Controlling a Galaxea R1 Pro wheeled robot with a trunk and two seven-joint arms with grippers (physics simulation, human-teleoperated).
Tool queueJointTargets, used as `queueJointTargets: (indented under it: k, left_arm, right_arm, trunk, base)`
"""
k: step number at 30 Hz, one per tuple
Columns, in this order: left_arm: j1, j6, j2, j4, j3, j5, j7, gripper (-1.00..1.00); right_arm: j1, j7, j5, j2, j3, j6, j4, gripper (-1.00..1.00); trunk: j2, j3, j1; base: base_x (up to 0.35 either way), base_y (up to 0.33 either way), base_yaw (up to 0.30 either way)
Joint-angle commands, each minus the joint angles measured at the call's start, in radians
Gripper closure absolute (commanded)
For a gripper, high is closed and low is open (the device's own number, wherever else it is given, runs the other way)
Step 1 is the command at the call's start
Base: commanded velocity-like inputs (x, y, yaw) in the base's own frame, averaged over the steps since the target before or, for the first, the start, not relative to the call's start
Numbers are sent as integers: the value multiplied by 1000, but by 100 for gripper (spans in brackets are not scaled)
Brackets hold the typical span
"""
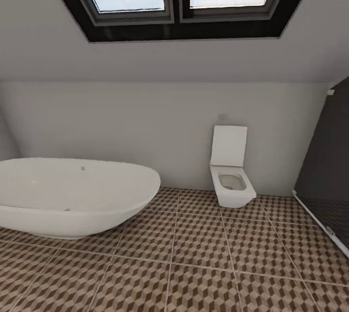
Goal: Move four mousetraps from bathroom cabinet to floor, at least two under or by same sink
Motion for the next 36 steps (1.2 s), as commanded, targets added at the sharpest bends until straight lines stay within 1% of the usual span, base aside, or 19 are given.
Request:
queueJointTargets:
  k: [1,36]
  left_arm:
    - [0,-1,0,-1,0,1,0,-100]
    - [0,-1,0,-1,0,1,0,-100]
  right_arm:
    - [0,0,-2,0,0,-3,0,-100]
    - [0,1,-2,0,0,-5,0,-100]
  trunk:
    - [0,-1,0]
    - [0,-1,0]
  base:
    - [0,0,-296]
    - [0,0,-296]
